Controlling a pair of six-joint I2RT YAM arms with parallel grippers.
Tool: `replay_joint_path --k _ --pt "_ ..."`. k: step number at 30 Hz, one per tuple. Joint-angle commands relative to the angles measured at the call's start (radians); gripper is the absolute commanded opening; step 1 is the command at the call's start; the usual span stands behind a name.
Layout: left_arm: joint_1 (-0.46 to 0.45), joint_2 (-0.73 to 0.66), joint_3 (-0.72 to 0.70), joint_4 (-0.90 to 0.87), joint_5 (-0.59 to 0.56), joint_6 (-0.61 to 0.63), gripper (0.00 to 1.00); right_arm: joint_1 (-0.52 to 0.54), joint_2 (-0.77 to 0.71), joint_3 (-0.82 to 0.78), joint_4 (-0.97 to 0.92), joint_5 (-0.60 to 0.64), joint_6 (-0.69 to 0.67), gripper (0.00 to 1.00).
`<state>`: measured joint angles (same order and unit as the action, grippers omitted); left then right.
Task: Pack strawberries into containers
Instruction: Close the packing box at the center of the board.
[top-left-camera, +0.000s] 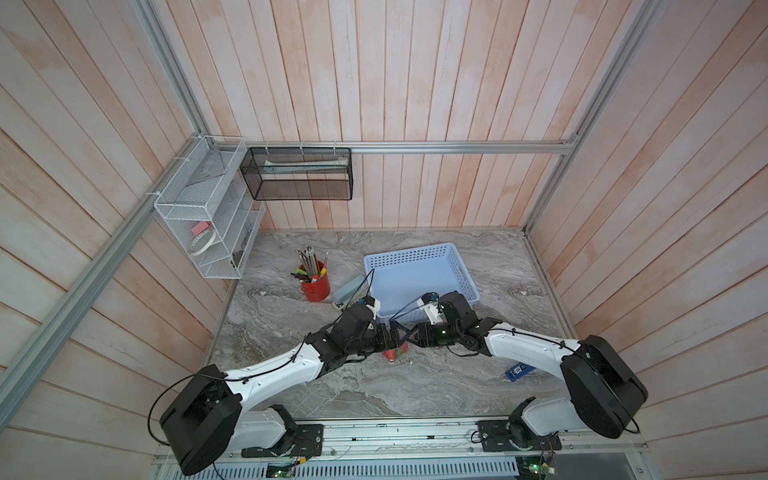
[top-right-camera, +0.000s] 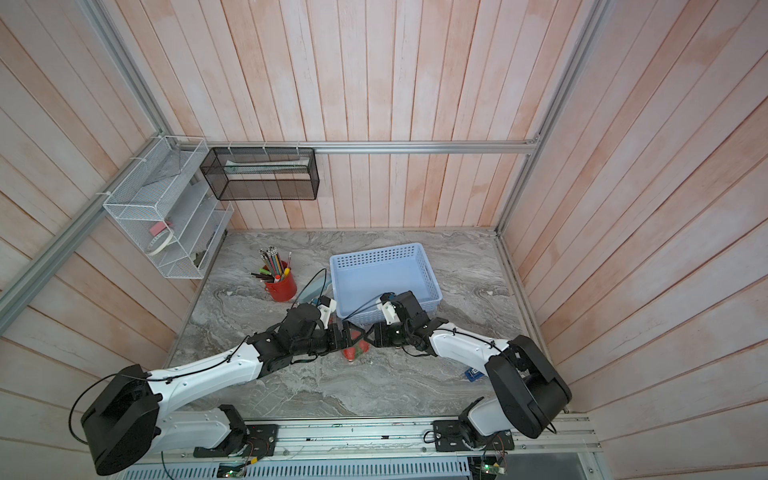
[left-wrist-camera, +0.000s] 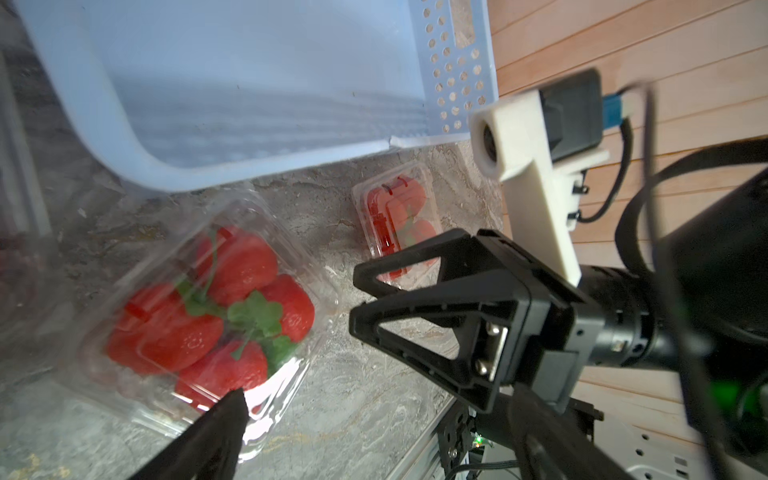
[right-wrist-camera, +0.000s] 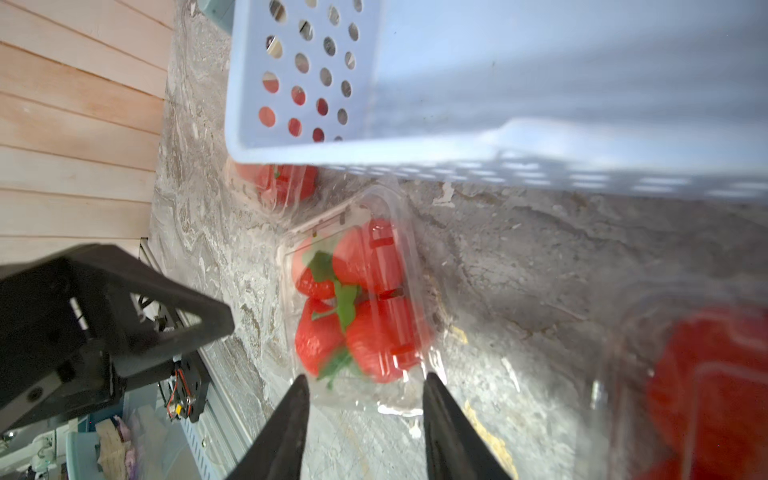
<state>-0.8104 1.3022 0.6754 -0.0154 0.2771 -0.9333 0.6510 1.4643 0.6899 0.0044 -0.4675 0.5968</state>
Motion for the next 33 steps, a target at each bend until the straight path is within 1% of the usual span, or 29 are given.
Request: replay_joint_path --k 1,5,8,11,14,17,21,23,24,26,29,31,33 --pt "-0.035 0.040 0.068 -0.032 0.025 0.061 1.00 -0.001 0.033 0.049 0.034 0.013 0.022 0.46" --pt "-0.064 0.067 0.097 -0.037 0.028 0.078 1.00 0.005 0.071 0.074 0.041 0.009 0.017 0.46" --pt "-0.070 0.046 0.096 -0.047 0.017 0.080 1.00 0.004 0.079 0.082 0.037 0.015 0.010 0.46" --pt "-0.071 -0.010 0.092 -0.099 -0.023 0.088 1.00 -0.004 0.053 0.083 0.012 0.048 -0.005 0.47" --pt "-0.070 -0.084 0.077 -0.155 -0.070 0.096 1.00 -0.038 0.014 0.072 -0.006 0.064 -0.014 0.46" --pt "-0.069 -0.157 0.050 -0.206 -0.121 0.093 1.00 -0.085 -0.034 0.052 -0.004 0.066 -0.012 0.39" --pt "-0.056 -0.243 0.003 -0.263 -0.198 0.064 1.00 -0.142 -0.081 0.036 -0.023 0.079 -0.017 0.25" --pt "-0.039 -0.286 -0.022 -0.297 -0.235 0.038 1.00 -0.165 -0.100 0.029 -0.034 0.090 -0.020 0.17" --pt "-0.025 -0.310 -0.035 -0.312 -0.251 0.023 1.00 -0.180 -0.110 0.022 -0.036 0.091 -0.020 0.14" --pt "0.015 -0.358 -0.061 -0.341 -0.261 0.000 1.00 -0.208 -0.130 0.012 -0.038 0.089 -0.021 0.12" --pt "0.083 -0.438 -0.090 -0.401 -0.287 -0.018 1.00 -0.249 -0.169 0.005 -0.049 0.100 -0.026 0.12" --pt "0.125 -0.486 -0.094 -0.440 -0.304 -0.009 1.00 -0.275 -0.196 0.000 -0.061 0.111 -0.027 0.12" --pt "0.162 -0.523 -0.090 -0.472 -0.315 0.007 1.00 -0.289 -0.223 0.003 -0.089 0.135 -0.045 0.10"
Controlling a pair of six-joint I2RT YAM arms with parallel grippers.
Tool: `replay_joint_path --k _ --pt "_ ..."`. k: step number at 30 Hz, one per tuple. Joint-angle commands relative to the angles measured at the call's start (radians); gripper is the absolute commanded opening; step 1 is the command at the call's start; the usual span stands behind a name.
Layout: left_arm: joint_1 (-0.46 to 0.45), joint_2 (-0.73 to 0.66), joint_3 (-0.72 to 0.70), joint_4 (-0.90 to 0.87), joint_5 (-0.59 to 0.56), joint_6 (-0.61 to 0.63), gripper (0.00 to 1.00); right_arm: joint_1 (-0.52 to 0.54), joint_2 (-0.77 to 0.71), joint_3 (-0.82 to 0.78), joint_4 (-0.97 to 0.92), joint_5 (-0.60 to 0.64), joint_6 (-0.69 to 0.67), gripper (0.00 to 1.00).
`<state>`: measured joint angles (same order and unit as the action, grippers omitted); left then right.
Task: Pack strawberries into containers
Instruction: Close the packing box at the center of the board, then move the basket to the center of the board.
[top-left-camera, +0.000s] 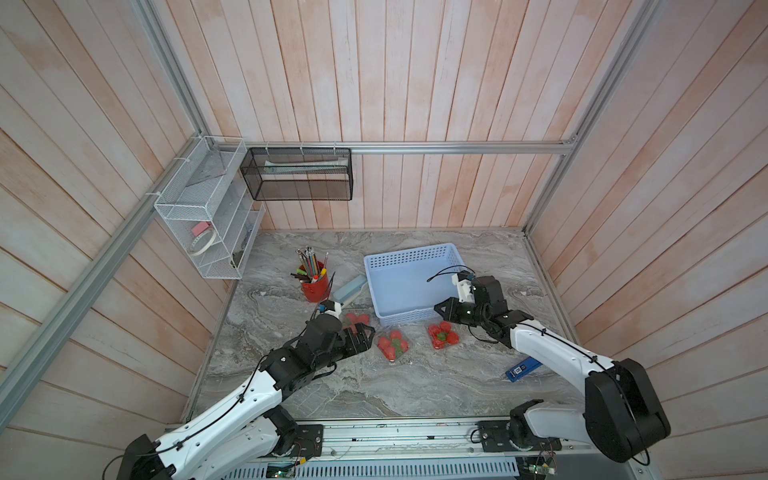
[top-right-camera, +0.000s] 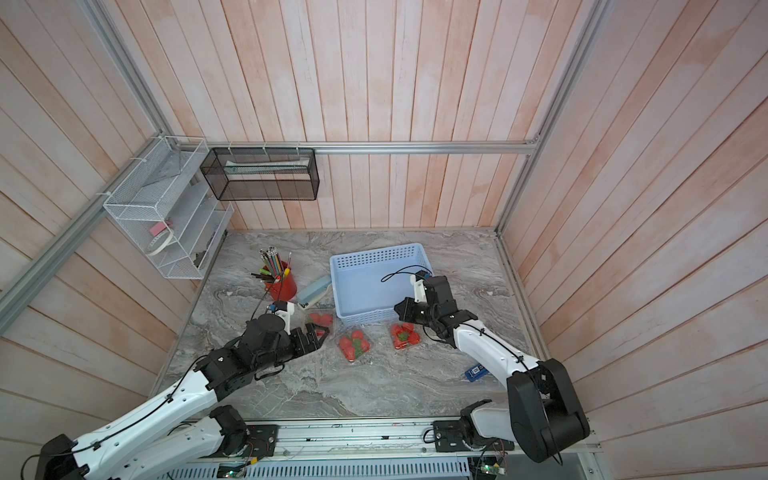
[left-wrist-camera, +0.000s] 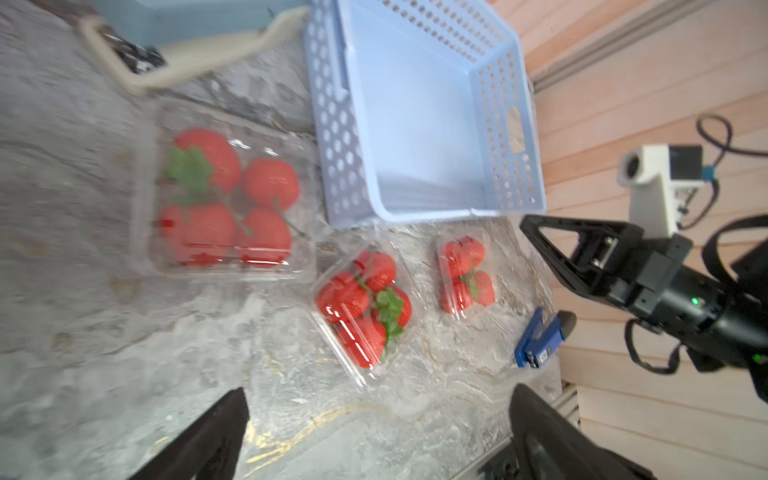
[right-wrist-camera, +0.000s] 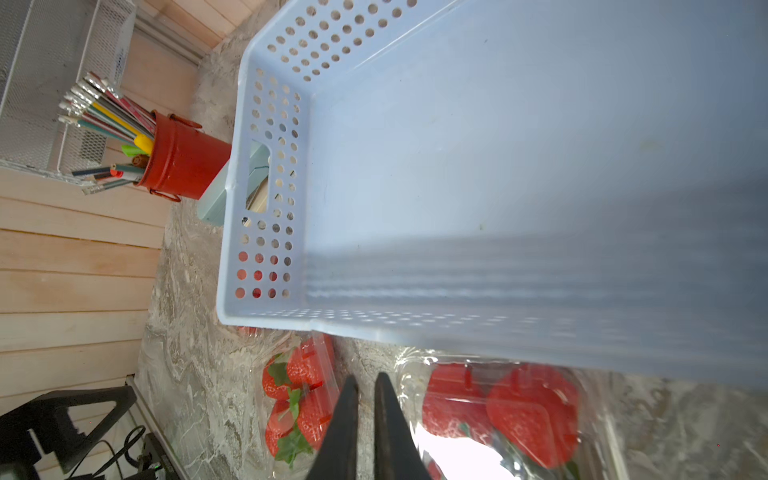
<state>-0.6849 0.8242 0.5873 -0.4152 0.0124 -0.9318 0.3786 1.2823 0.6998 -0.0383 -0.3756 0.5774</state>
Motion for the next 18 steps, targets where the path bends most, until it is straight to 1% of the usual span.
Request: replay_joint_path --k 1,3,5,9,12,14,18 --pt "0.049 -0.055 0.001 -0.084 -0.053 0.014 1.00 -0.015 -0.051 -0.005 -0.066 0.059 -0.038 0.09" --pt "0.075 -0.063 0.012 -0.111 -0.065 0.033 1.00 -0.013 -0.063 -0.011 -0.101 0.071 -0.061 0.08" --pt "0.099 -0.056 0.024 -0.127 -0.076 0.048 1.00 0.011 -0.064 -0.020 -0.120 0.083 -0.083 0.07" --pt "0.159 -0.019 0.039 -0.141 -0.075 0.066 1.00 0.143 -0.031 -0.015 -0.133 0.156 -0.102 0.06" --pt "0.202 -0.003 0.039 -0.131 -0.047 0.073 1.00 0.217 0.031 0.005 -0.102 0.142 -0.085 0.04" --pt "0.222 -0.003 0.037 -0.123 -0.029 0.077 1.00 0.245 0.083 0.021 -0.066 0.129 -0.076 0.04" --pt "0.249 -0.010 0.037 -0.119 -0.010 0.079 1.00 0.258 0.225 0.102 -0.024 0.101 -0.093 0.04"
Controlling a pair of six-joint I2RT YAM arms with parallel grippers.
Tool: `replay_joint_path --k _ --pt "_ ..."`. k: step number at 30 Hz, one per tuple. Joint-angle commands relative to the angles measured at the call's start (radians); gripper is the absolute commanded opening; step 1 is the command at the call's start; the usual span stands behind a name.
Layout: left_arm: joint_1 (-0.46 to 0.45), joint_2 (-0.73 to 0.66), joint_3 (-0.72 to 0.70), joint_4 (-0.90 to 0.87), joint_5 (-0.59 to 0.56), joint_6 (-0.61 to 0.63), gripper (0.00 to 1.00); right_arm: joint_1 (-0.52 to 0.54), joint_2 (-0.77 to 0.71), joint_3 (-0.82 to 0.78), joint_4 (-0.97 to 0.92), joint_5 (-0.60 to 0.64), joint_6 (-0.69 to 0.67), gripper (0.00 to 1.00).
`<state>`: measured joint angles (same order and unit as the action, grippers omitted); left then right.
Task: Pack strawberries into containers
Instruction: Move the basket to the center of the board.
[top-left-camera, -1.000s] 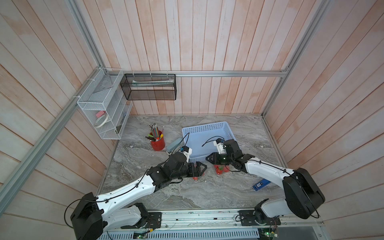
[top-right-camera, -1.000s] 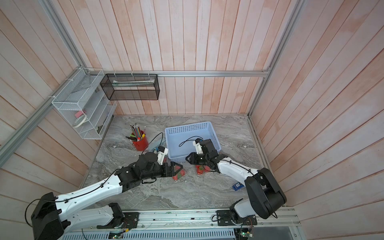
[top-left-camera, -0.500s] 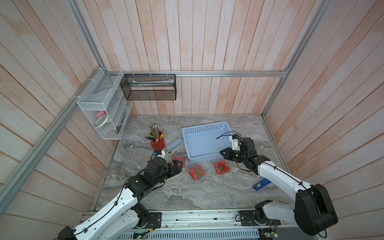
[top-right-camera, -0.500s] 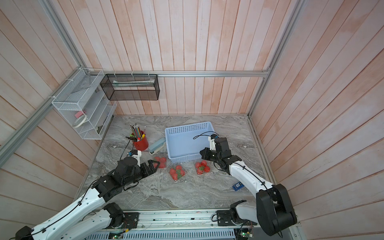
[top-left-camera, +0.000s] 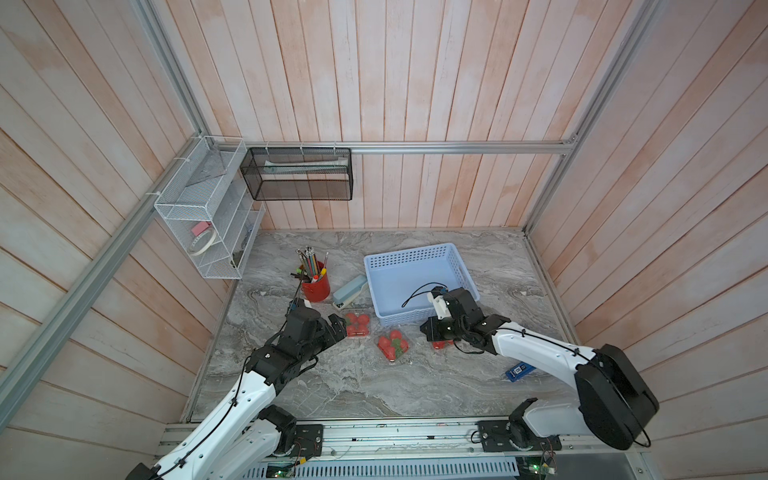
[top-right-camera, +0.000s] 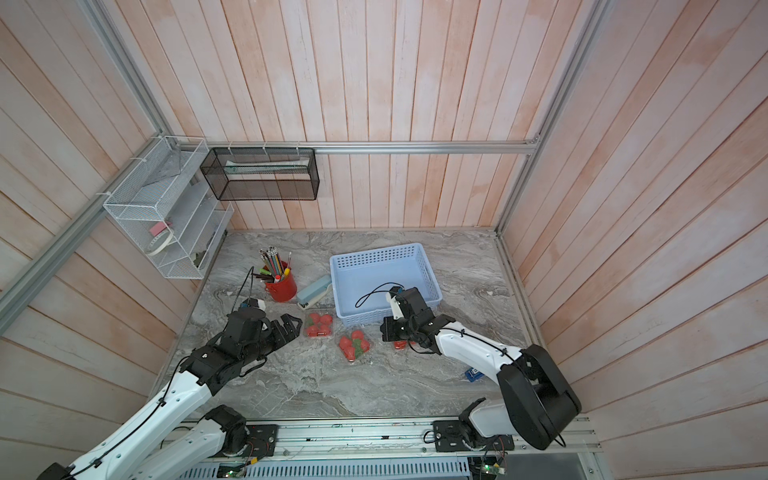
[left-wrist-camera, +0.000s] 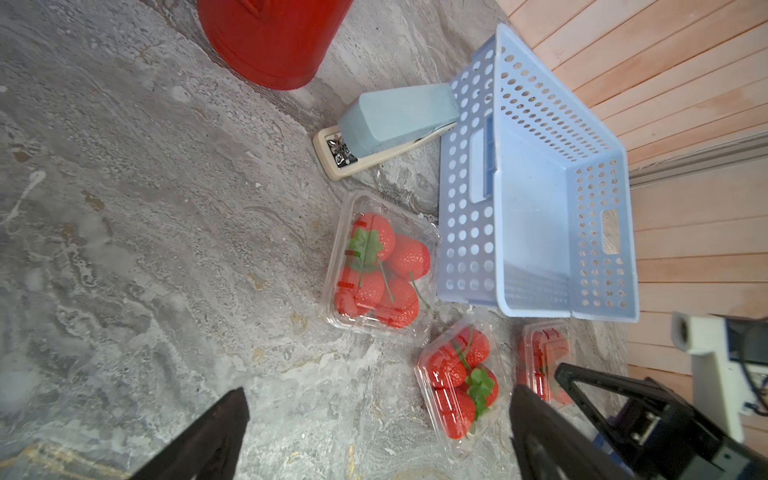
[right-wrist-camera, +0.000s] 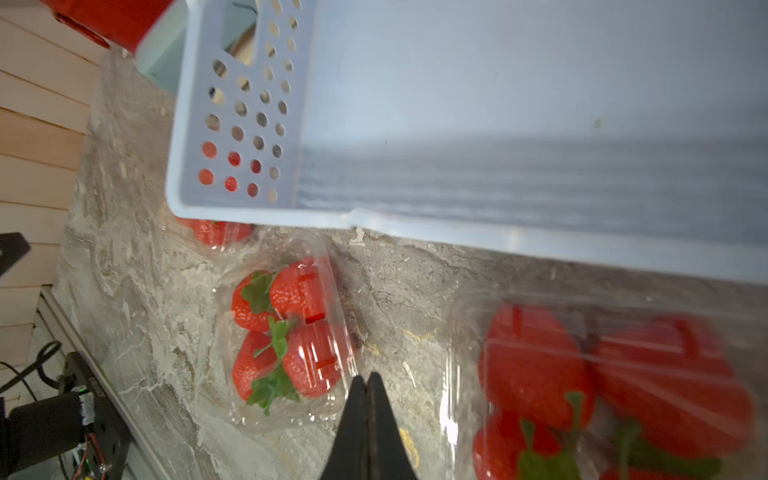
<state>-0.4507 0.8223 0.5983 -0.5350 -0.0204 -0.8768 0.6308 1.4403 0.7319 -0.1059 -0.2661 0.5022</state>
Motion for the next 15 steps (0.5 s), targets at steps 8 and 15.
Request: replay_joint_path --k 8,15 --pt "0.038 0.005 0.035 0.010 0.050 0.031 1.00 -0.035 0.285 0.289 0.059 -0.042 -0.067 0.03" --pt "0.053 0.020 0.037 0.018 0.053 0.051 1.00 -0.094 0.209 0.219 0.092 -0.084 -0.074 0.03"
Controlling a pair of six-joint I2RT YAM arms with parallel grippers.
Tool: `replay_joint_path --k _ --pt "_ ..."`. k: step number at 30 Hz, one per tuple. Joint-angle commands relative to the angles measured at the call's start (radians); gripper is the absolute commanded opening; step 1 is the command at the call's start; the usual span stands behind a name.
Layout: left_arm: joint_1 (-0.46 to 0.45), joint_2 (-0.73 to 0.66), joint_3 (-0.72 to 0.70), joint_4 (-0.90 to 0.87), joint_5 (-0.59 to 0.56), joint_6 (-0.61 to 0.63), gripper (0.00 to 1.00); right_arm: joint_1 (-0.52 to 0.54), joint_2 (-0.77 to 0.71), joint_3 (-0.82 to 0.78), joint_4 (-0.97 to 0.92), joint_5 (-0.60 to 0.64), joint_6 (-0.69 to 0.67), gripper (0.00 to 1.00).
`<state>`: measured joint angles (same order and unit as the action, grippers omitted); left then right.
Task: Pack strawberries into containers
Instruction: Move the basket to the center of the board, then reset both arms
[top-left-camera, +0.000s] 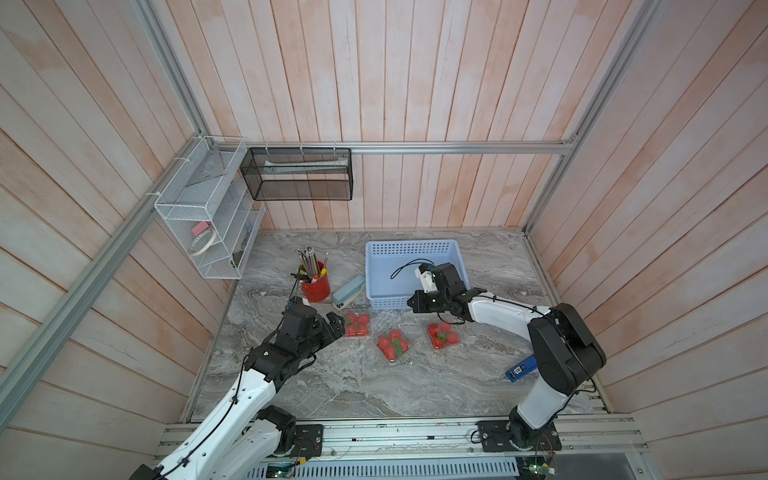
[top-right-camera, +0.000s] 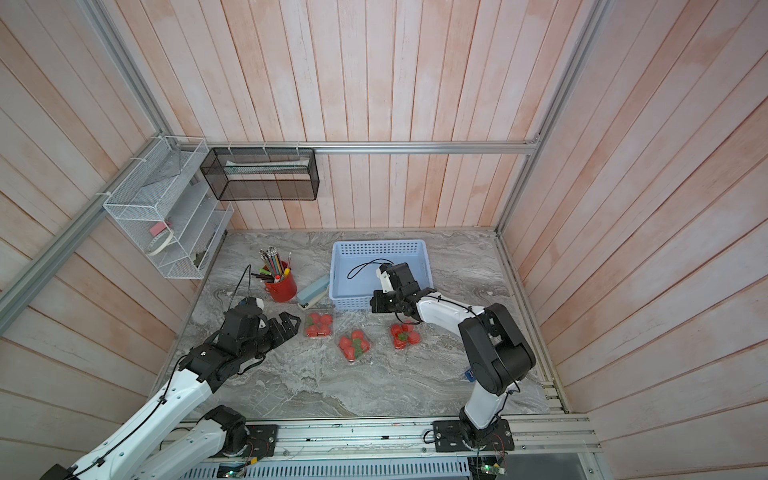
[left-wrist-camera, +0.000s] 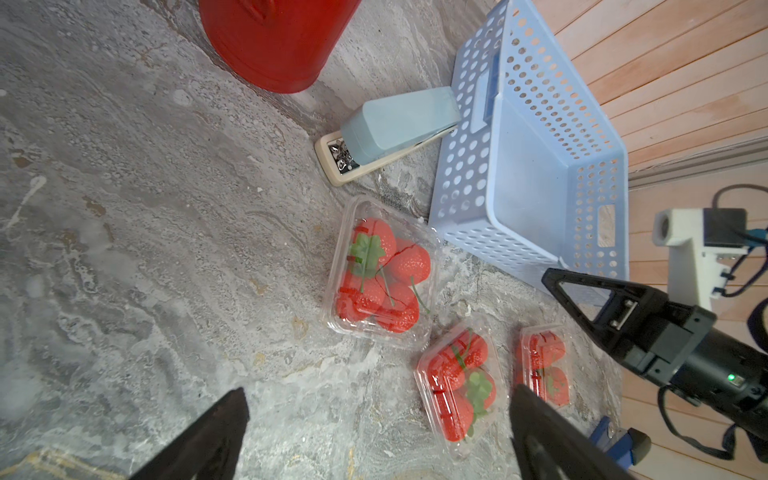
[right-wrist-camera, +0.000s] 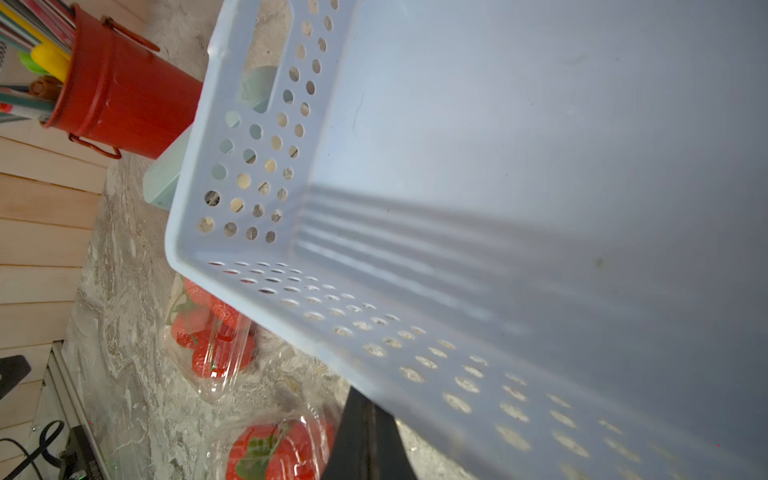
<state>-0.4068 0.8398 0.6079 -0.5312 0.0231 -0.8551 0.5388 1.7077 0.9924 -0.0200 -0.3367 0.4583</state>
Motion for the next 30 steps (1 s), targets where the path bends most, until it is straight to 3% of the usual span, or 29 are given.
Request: replay_joint_path --k 1,5,8,11,14,17,20,21,24,27,30 --pt "0.012 0.004 0.028 0.014 0.006 0.033 1.00 -0.003 -0.083 -0.063 0.003 -0.004 -0.036 0.03" --pt "0.015 -0.009 0.031 0.004 -0.038 0.054 1.00 -0.002 -0.211 -0.173 -0.034 0.055 -0.045 0.03" --pt "0.018 -0.047 0.072 -0.070 -0.183 0.070 1.00 -0.005 -0.340 -0.265 -0.054 0.110 -0.047 0.06" --pt "0.018 -0.121 0.073 -0.061 -0.298 0.091 1.00 -0.010 -0.479 -0.346 -0.054 0.190 -0.045 0.13" --pt "0.018 -0.200 0.012 0.035 -0.389 0.123 1.00 -0.014 -0.609 -0.409 -0.028 0.318 -0.060 0.26" --pt "0.019 -0.261 -0.100 0.207 -0.501 0.206 1.00 -0.017 -0.712 -0.445 -0.010 0.423 -0.082 0.41" --pt "0.019 -0.291 -0.214 0.414 -0.568 0.401 1.00 -0.023 -0.758 -0.444 -0.012 0.491 -0.099 0.57" --pt "0.018 -0.291 -0.245 0.491 -0.570 0.467 1.00 -0.025 -0.771 -0.448 -0.006 0.515 -0.103 0.97" --pt "0.019 -0.250 -0.308 0.661 -0.598 0.559 1.00 -0.035 -0.798 -0.478 0.032 0.601 -0.135 0.98" --pt "0.020 -0.144 -0.397 0.907 -0.633 0.684 1.00 -0.043 -0.823 -0.574 0.179 0.740 -0.258 0.98" --pt "0.053 0.015 -0.463 1.225 -0.551 0.845 1.00 -0.046 -0.872 -0.691 0.388 0.847 -0.379 0.98"
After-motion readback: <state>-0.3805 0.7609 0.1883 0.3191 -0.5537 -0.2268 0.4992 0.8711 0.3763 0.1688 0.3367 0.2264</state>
